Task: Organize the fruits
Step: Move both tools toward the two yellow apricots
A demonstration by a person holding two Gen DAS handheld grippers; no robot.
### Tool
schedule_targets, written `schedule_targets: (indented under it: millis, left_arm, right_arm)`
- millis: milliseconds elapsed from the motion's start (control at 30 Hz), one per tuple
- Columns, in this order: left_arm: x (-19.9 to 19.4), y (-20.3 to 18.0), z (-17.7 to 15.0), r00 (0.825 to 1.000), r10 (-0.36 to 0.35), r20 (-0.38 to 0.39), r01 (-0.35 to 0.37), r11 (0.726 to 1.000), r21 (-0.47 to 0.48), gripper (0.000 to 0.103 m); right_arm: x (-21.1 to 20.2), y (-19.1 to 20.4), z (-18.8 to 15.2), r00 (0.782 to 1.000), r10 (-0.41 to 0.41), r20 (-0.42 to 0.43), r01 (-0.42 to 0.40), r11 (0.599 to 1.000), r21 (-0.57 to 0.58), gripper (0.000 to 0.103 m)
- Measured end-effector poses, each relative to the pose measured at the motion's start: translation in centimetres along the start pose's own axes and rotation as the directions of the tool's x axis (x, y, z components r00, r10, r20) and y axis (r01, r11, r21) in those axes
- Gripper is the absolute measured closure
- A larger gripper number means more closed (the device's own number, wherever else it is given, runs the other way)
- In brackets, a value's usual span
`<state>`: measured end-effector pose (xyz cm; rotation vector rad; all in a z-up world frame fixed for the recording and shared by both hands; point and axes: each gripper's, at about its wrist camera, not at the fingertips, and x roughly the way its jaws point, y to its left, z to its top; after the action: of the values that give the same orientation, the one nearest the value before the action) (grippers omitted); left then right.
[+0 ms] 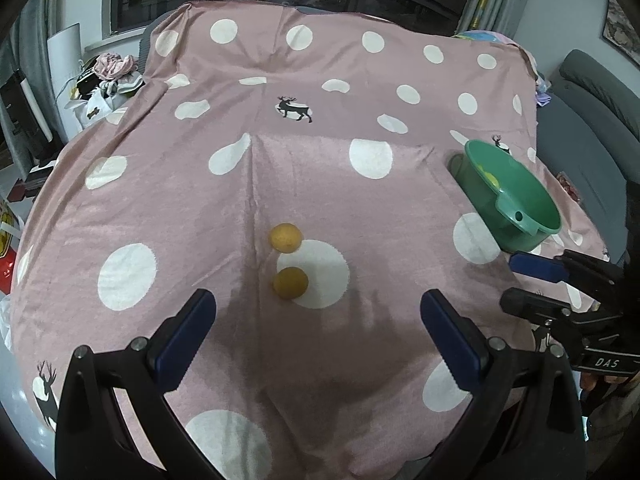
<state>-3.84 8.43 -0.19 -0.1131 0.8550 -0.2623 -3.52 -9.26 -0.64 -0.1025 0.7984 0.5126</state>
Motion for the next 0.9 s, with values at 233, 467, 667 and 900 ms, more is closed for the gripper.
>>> schedule_targets:
  millis: [233,467,667,900]
  left_arm:
    - [0.4,0.2,-0.2,0.999,-0.038,0.009,0.038,0.999,0.001,0.0]
    - [0.9,0.7,-0.4,0.998,-0.06,0.004,0.06,0.998,-0.016,0.0]
    - [1.1,1.1,-0.5,0.995,-0.098,0.017,0.098,0.995,-0.02,0.0]
    - [1.7,1.1,-0.3,0.992,-0.123,0.007,0.123,0.992,-0.006,0.0]
  right_arm:
    - [1.1,0.2,0.1,1.0,0.002,-0.026,-0.002,1.0,0.0,0.051]
    - [1.9,0.4,0.4,0.999,-0.001,-0.044,0.001,1.0,-0.008,0.051]
    - [2.8,0.7,0.7,0.998,-0.005,-0.055,0.004,1.0,-0.015,0.051]
    - [4.2,0.7,0.8,0.998,0.01,-0.069,-0.011,1.0,-0.008,0.051]
